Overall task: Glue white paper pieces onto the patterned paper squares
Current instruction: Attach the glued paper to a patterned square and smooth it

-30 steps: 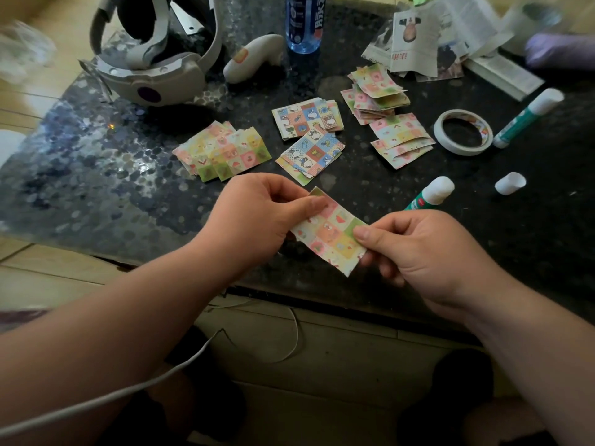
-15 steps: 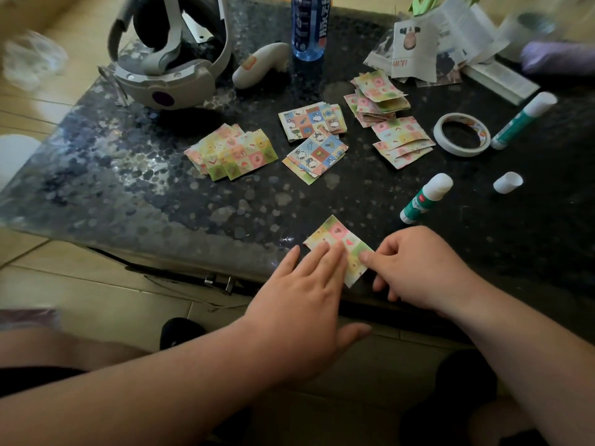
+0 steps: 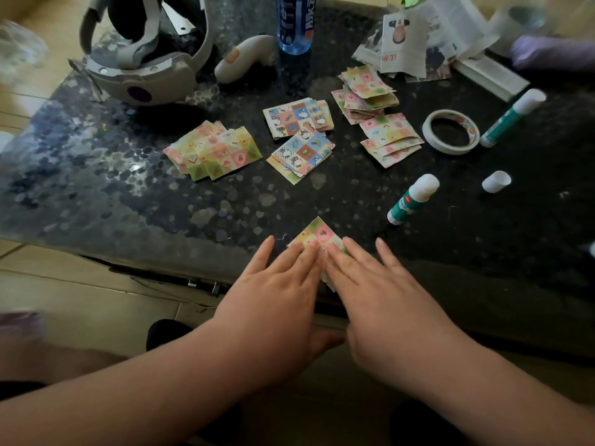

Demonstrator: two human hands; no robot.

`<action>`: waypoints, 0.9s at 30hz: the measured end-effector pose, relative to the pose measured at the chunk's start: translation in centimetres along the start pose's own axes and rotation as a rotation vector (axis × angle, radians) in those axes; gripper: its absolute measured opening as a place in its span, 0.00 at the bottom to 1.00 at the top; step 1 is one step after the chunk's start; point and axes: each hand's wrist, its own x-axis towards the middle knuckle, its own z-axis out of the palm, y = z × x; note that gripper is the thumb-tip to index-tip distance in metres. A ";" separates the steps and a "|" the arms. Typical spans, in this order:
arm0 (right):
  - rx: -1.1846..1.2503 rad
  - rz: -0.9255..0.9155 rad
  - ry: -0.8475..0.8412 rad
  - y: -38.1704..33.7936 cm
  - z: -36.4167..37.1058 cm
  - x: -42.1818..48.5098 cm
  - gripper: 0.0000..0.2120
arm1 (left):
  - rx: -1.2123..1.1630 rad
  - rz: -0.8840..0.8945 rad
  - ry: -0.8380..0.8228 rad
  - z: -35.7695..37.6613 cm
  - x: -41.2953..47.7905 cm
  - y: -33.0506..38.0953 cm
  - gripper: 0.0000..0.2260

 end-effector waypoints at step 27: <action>0.153 0.137 0.189 -1.6 0.1 2.7 0.42 | -0.043 -0.033 0.086 1.2 2.9 -0.7 0.50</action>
